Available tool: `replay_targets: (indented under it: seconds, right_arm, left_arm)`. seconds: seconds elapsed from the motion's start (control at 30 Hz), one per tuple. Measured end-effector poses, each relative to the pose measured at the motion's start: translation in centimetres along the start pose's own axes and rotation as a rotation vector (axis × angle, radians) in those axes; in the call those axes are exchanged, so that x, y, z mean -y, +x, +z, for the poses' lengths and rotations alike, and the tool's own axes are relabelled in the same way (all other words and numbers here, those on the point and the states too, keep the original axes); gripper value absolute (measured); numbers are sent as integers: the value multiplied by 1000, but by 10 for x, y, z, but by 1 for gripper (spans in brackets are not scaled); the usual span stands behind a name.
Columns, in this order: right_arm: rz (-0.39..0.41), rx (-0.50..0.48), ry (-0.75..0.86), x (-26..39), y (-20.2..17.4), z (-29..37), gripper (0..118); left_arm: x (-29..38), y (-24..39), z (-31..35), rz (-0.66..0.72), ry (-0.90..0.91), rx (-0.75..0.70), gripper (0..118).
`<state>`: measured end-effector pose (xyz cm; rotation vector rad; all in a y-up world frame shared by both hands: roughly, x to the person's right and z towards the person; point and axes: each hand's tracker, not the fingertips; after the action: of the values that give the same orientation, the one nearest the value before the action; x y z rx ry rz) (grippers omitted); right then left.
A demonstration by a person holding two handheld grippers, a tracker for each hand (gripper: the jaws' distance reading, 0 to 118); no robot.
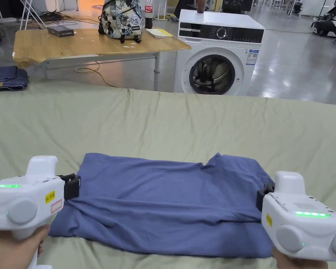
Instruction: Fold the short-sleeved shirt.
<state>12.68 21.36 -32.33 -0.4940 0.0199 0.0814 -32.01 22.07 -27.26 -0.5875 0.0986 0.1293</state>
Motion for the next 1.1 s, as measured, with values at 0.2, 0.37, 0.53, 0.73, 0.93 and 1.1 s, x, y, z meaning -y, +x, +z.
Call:
replay_targets:
  seconds: [0.2,0.37,0.53,0.73,0.93,1.1]
  right_arm:
    - [-48,-36,49,14,-8,21,0]
    - [-61,-47,52,20,-11,42,0]
    - [-70,-49,28,28,-6,47,0]
    - [-68,-35,-14,37,4,44,0]
    - [-67,-16,-45,45,12,44,0]
    - [-43,-3,-72,52,12,40,0]
  left_arm:
    - [27,13,34,-29,71,-39,0]
    - [32,-4,30,-45,15,-75,0]
    - [20,-41,-17,25,-238,-21,0]
    - [5,-60,-57,140,-438,16,18]
    - [12,-50,-81,134,-602,-17,76]
    - [34,-26,-81,26,-637,-107,75]
